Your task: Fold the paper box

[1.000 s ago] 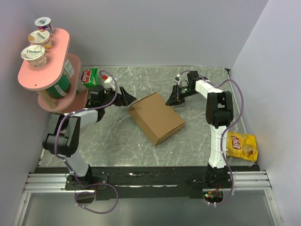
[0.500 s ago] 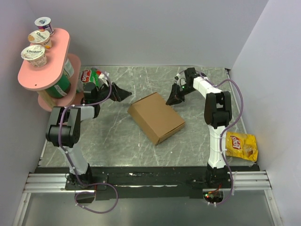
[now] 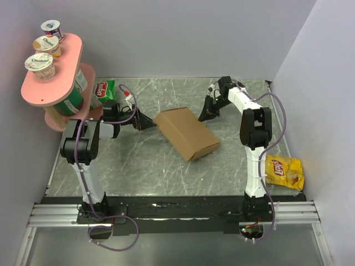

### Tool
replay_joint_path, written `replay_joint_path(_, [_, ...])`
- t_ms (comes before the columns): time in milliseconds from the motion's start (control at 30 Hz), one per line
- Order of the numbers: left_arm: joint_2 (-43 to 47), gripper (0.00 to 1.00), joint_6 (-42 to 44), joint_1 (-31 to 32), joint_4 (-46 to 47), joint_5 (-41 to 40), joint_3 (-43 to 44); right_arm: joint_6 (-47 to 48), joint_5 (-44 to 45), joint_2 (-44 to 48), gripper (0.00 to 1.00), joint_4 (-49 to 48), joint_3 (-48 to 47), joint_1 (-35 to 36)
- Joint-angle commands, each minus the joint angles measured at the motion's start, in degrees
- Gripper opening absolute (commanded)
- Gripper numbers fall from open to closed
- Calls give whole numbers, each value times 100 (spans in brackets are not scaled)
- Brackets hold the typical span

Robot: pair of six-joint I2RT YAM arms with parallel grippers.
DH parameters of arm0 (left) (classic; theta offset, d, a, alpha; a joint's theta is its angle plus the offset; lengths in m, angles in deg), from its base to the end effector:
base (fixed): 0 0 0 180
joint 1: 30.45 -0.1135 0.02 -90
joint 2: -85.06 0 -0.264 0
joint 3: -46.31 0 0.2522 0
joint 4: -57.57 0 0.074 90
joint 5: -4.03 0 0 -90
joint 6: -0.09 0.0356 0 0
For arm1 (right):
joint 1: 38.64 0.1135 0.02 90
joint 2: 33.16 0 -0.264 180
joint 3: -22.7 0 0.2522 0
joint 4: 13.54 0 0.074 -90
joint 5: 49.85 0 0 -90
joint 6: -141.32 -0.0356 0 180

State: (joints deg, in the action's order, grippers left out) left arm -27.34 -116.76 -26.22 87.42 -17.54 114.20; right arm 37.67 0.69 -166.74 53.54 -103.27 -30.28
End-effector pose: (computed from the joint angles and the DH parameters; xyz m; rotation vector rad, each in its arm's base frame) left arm 0.3812 -0.0614 0.1587 0.5358 1.8217 -1.4492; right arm 0.4704 0.0920 0.1735 -0.0057 2.8285 1.0671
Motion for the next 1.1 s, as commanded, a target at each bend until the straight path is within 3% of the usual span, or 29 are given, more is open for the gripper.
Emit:
replay_joint_path(0, [-142, 96, 594, 69, -267, 147, 230, 178, 1160, -634, 16, 29, -108, 34])
replay_joint_path(133, [-238, 96, 148, 349, 348, -380, 274, 214, 1160, -678, 16, 100, -214, 34])
replay_joint_path(300, [-397, 96, -1329, 710, 2533, -830, 230, 257, 1178, -626, 16, 99, -144, 52])
replay_joint_path(400, [-379, 97, -1613, 1018, 2617, -1234, 317, 380, 1204, -599, 17, 205, -83, 122])
replay_joint_path(600, [68, 96, -1121, 1414, 2213, -2245, 98, 495, 1318, -29, 21, -216, 743, 280])
replay_joint_path(867, [516, 97, -1050, 1510, 1861, -2597, -322, 442, 1573, 736, 46, -673, 1411, 675])
replay_joint_path(1067, [799, 97, -708, 1669, 1379, -2878, -456, 372, 1398, 930, 71, -1060, 1649, 852])
